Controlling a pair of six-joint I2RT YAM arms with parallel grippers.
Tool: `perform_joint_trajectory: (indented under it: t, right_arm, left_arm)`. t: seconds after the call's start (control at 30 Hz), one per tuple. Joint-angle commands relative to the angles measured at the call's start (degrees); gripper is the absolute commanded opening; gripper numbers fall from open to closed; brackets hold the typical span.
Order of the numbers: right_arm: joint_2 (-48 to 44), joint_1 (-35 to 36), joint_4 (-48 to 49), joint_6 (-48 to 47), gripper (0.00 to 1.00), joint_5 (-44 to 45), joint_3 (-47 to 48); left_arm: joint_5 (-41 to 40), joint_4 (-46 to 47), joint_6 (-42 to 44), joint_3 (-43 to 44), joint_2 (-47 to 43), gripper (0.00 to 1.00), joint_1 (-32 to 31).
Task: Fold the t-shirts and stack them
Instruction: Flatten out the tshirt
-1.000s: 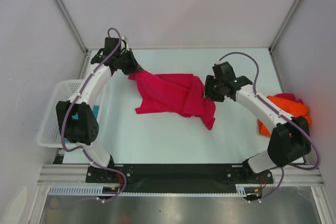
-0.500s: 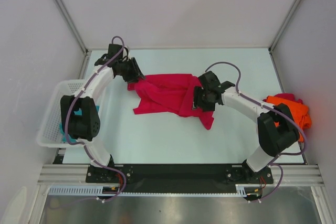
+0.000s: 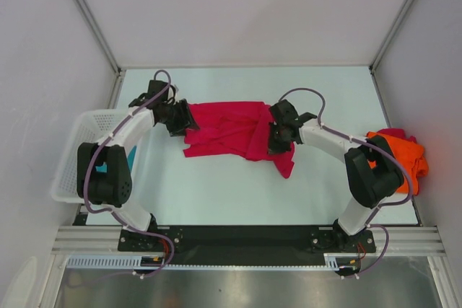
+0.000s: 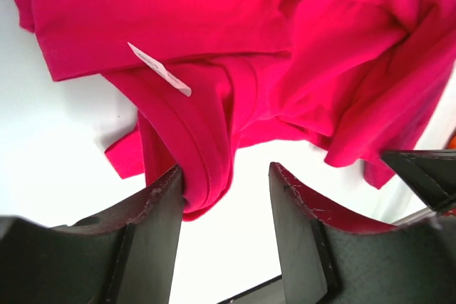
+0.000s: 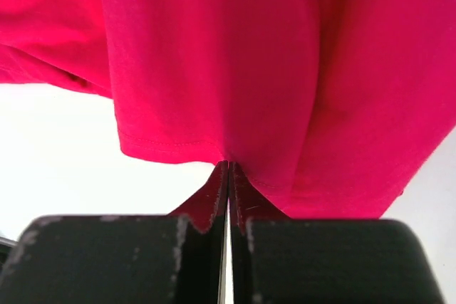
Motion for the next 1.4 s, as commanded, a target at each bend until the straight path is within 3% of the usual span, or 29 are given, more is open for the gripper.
perform_joint_trajectory:
  t: [0.0,0.07,0.13,0.17,0.27,0.5,0.67,0.9,0.97,1.0,1.03,1.17,1.37]
  right_arm:
    - [0.3,0.7,1.8,-0.5,0.0,-0.5,2.5]
    - [0.5,0.8,1.6,-0.5,0.01,-0.2,3.0]
    - [1.2,0.7,0.5,-0.5,0.21,0.6,3.7]
    - [1.4,0.7,0.0,-0.5,0.42,1.0,4.3]
    - [1.5,0.7,-0.8,-0.5,0.59,2.2,4.6]
    - [2.1,0.6,-0.3,-0.5,0.63,2.4,4.2]
    - [5.3,0.6,1.6,-1.0,0.61,1.3,4.1]
    - [9.1,1.0,2.7,-1.2,0.59,1.4,4.0]
    - [8.8,0.7,3.3,-1.3,0.41,0.7,3.2]
    - [8.7,0.6,3.6,-1.4,0.25,0.6,3.0]
    - [8.7,0.4,3.6,-1.3,0.0,0.4,2.9]
    - [7.5,0.1,3.5,-1.9,0.0,0.2,3.3]
    - [2.0,0.2,-0.6,-2.8,0.0,3.4,6.2]
  left_arm:
    - [-0.4,2.4,1.6,0.0,-3.4,0.54,0.1]
    - [0.2,2.4,1.3,0.7,-2.7,0.52,0.1]
    - [0.9,2.8,0.7,1.2,-2.5,0.5,0.1]
    - [1.0,2.9,0.5,1.3,-2.3,0.49,0.1]
    - [0.8,3.3,0.3,1.0,-2.1,0.49,0.1]
    - [1.8,5.9,-0.7,-1.3,-0.4,0.45,0.1]
    - [2.5,7.2,-1.2,-2.1,1.1,0.35,0.1]
    - [4.2,10.2,-2.9,-3.4,4.5,0.29,0.0]
    - [4.6,10.9,-3.3,-3.5,5.4,0.27,-0.1]
    - [4.7,11.0,-3.5,-3.4,5.6,0.22,-0.2]
    - [4.8,11.0,-3.6,-3.5,5.7,0.2,-0.2]
    - [4.8,11.3,-4.0,-3.2,6.0,0.02,-0.6]
    - [4.6,6.7,-3.0,1.6,4.1,0.0,-0.6]
